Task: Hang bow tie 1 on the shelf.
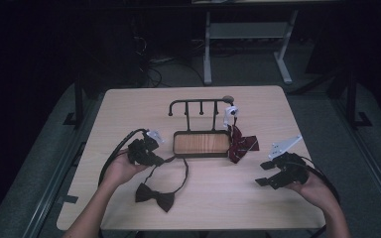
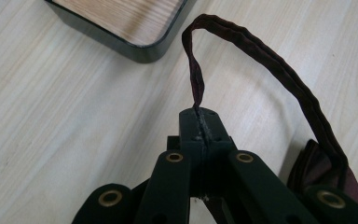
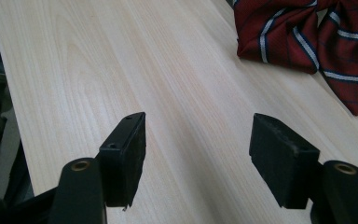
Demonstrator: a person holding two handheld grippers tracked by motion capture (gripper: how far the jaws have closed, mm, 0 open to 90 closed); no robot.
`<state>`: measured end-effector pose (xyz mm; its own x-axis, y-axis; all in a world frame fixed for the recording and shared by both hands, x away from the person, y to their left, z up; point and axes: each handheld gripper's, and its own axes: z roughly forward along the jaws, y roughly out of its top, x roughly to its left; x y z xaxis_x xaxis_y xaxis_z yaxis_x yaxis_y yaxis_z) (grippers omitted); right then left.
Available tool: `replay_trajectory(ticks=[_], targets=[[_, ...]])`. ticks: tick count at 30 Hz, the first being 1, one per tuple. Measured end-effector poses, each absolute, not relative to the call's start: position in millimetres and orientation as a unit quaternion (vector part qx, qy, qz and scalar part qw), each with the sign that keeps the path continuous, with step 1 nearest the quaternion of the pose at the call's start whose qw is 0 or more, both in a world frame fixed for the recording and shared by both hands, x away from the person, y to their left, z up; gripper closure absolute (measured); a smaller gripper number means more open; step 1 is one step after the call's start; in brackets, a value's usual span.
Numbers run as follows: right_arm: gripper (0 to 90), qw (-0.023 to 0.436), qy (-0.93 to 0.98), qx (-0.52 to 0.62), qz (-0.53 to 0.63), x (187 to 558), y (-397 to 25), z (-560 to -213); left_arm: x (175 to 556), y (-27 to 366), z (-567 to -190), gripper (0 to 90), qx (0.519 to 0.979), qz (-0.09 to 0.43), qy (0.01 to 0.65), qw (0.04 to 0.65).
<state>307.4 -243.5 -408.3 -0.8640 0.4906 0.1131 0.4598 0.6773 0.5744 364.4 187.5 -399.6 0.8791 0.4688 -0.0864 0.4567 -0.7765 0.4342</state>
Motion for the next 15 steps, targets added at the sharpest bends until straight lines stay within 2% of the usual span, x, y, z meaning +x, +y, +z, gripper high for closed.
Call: replay_trajectory(ticks=[15], targets=[[35.1, 0.025, 0.915, 0.263, 0.304, 309.3, -245.5, -410.8, 361.2, 200.3, -381.7, 89.3, 0.946, 0.012, 0.234, 0.222]])
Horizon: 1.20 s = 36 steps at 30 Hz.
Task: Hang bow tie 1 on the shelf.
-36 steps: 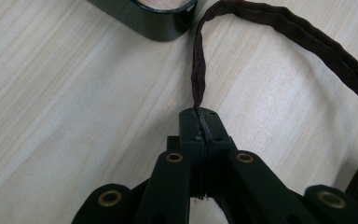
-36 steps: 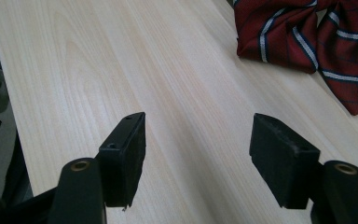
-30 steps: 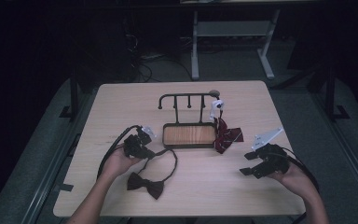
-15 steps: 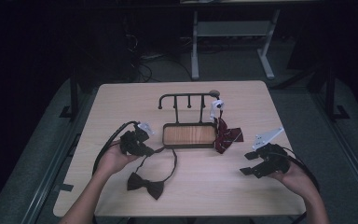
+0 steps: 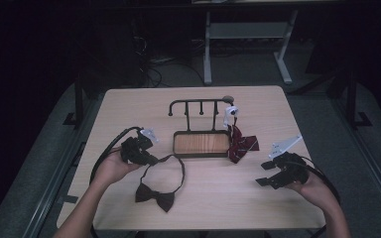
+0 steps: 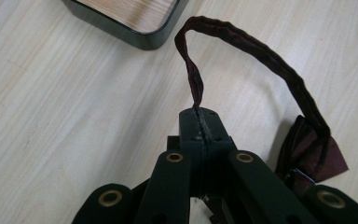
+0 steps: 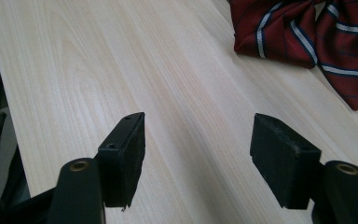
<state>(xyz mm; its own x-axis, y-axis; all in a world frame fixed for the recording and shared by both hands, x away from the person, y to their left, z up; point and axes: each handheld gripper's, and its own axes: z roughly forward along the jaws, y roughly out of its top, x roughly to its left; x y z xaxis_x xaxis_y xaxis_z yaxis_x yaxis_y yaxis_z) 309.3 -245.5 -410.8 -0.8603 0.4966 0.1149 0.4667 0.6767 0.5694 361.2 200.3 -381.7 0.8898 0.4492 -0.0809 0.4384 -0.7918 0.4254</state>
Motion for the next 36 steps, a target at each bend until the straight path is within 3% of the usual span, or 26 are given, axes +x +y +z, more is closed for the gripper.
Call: replay_trajectory(ticks=[36], targets=[[34.4, 0.021, 0.912, 0.266, 0.310, 308.0, -248.0, -409.9, 350.5, 205.8, -320.4, 89.8, 0.953, 0.024, 0.199, 0.227]])
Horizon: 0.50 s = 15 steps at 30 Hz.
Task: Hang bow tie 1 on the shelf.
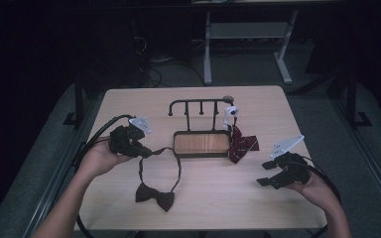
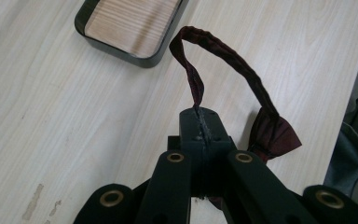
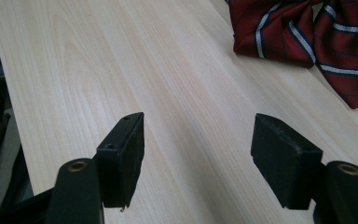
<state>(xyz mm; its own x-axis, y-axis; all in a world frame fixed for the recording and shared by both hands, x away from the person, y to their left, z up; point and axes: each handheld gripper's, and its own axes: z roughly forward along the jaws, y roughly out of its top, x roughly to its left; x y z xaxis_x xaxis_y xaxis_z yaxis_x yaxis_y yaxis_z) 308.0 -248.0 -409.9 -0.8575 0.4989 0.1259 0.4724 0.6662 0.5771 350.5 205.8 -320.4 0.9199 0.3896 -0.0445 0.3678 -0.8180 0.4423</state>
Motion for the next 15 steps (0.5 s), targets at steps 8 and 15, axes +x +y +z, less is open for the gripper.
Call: replay_trajectory(ticks=[8, 15], targets=[[33.8, 0.024, 0.914, 0.263, 0.309, 308.3, -247.7, -409.2, 350.6, 204.3, -309.2, 90.0, 0.953, 0.023, 0.191, 0.233], [33.9, 0.025, 0.913, 0.263, 0.310, 307.9, -248.0, -408.8, 351.5, 205.2, -302.0, 90.0, 0.954, 0.021, 0.186, 0.236]])
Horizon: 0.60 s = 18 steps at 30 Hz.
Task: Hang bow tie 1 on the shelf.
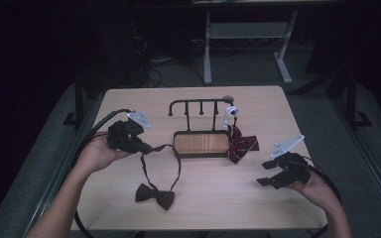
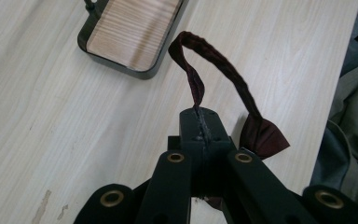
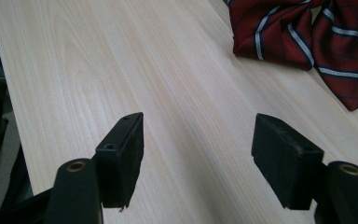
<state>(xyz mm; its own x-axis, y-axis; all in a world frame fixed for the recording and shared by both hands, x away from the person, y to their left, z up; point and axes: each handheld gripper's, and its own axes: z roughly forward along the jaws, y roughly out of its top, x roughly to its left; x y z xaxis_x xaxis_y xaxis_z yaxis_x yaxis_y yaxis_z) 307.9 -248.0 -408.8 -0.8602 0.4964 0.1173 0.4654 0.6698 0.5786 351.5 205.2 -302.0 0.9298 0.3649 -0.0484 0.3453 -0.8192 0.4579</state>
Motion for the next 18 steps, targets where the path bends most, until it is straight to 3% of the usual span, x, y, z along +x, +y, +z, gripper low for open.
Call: replay_trajectory(ticks=[18], targets=[[34.7, 0.017, 0.915, 0.255, 0.311, 310.5, -245.9, -411.3, 364.0, 205.7, -282.7, 89.9, 0.953, 0.022, 0.181, 0.242]])
